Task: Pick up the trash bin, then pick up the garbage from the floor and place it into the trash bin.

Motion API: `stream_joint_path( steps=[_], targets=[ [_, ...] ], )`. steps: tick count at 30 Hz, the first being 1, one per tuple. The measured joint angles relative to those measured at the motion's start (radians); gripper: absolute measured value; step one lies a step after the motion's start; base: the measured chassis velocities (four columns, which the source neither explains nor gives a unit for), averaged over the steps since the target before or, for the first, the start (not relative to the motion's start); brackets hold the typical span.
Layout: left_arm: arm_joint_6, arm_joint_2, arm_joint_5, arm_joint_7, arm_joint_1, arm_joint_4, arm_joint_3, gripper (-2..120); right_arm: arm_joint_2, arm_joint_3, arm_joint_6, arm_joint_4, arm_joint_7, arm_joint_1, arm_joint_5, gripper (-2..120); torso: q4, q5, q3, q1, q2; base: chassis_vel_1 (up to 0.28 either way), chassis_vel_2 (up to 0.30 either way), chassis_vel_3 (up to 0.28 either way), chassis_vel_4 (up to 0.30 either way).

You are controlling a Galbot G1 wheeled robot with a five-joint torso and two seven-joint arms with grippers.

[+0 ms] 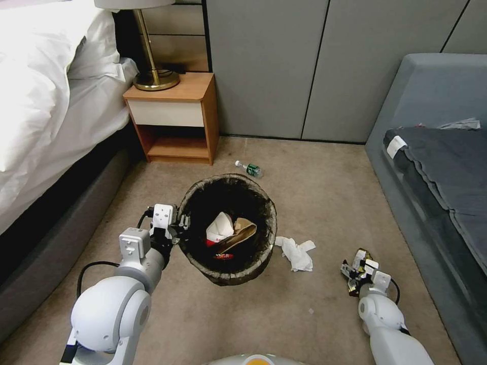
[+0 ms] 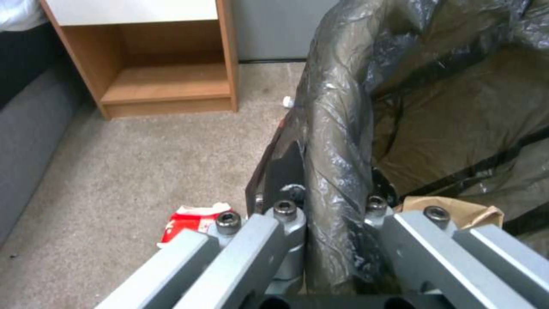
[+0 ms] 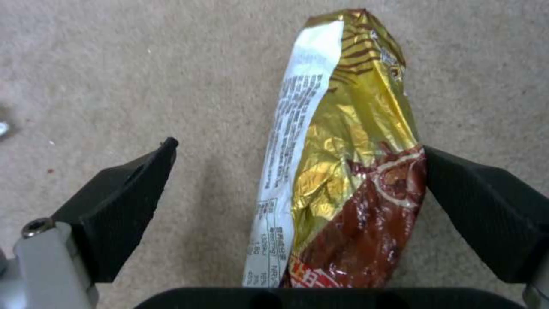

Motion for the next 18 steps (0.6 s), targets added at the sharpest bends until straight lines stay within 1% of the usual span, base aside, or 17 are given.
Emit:
stream_joint_path(
  steps=[4, 8, 10, 11, 12, 13, 14, 16, 17, 18],
  targets=[
    [0.000, 0.001, 0.000, 0.000, -0.001, 0.000, -0.001, 2, -0.001, -0.016, 0.003, -0.034, 0.015, 0.019, 0.017, 100, -0.0001, 0.0000, 0.000, 0.000, 0.000, 0.000, 0.000, 0.000, 0.000],
    [0.000, 0.002, 0.000, 0.000, -0.001, 0.000, -0.003, 2, -0.007, -0.043, 0.007, -0.068, 0.038, 0.031, 0.062, 100, 0.0000, 0.0000, 0.000, 0.000, 0.000, 0.000, 0.000, 0.000, 0.000],
    [0.000, 0.002, 0.000, 0.000, -0.002, 0.000, -0.003, 2, -0.010, -0.051, 0.015, -0.075, 0.042, 0.031, 0.066, 93, -0.0002, -0.0002, 0.000, 0.000, 0.000, 0.000, 0.000, 0.000, 0.000],
    [0.000, 0.002, 0.000, 0.000, -0.002, 0.000, -0.003, 2, -0.010, -0.051, 0.015, -0.075, 0.042, 0.031, 0.066, 93, -0.0002, -0.0002, 0.000, 0.000, 0.000, 0.000, 0.000, 0.000, 0.000],
    [0.000, 0.002, 0.000, 0.000, -0.002, 0.000, -0.003, 2, -0.010, -0.052, 0.017, -0.074, 0.043, 0.028, 0.068, 86, -0.0004, -0.0005, 0.000, 0.000, 0.000, 0.000, 0.000, 0.000, 0.000],
    [0.000, 0.002, 0.000, 0.000, -0.003, 0.001, -0.003, 2, -0.010, -0.052, 0.019, -0.071, 0.043, 0.025, 0.068, 82, -0.0006, -0.0007, 0.000, 0.000, 0.000, 0.000, 0.000, 0.000, 0.000],
    [0.000, 0.002, 0.000, 0.000, -0.003, 0.001, -0.003, 2, -0.010, -0.052, 0.019, -0.071, 0.043, 0.025, 0.068, 82, -0.0006, -0.0007, 0.000, 0.000, 0.000, 0.000, 0.000, 0.000, 0.000],
    [0.000, 0.001, 0.000, 0.000, -0.004, 0.003, -0.002, 2, -0.010, -0.052, 0.022, -0.064, 0.045, 0.020, 0.067, 73, -0.0007, -0.0006, 0.000, 0.000, 0.000, 0.000, 0.000, 0.000, 0.000],
    [0.000, 0.001, 0.000, 0.000, -0.004, 0.003, -0.002, 2, -0.010, -0.052, 0.022, -0.064, 0.045, 0.020, 0.067, 73, -0.0007, -0.0006, 0.000, 0.000, 0.000, 0.000, 0.000, 0.000, 0.000],
    [0.000, 0.001, 0.000, 0.000, -0.004, 0.005, -0.001, 2, -0.010, -0.052, 0.023, -0.054, 0.046, 0.015, 0.066, 67, -0.0004, -0.0001, 0.000, 0.000, 0.000, 0.000, 0.000, 0.000, 0.000]
  ],
)
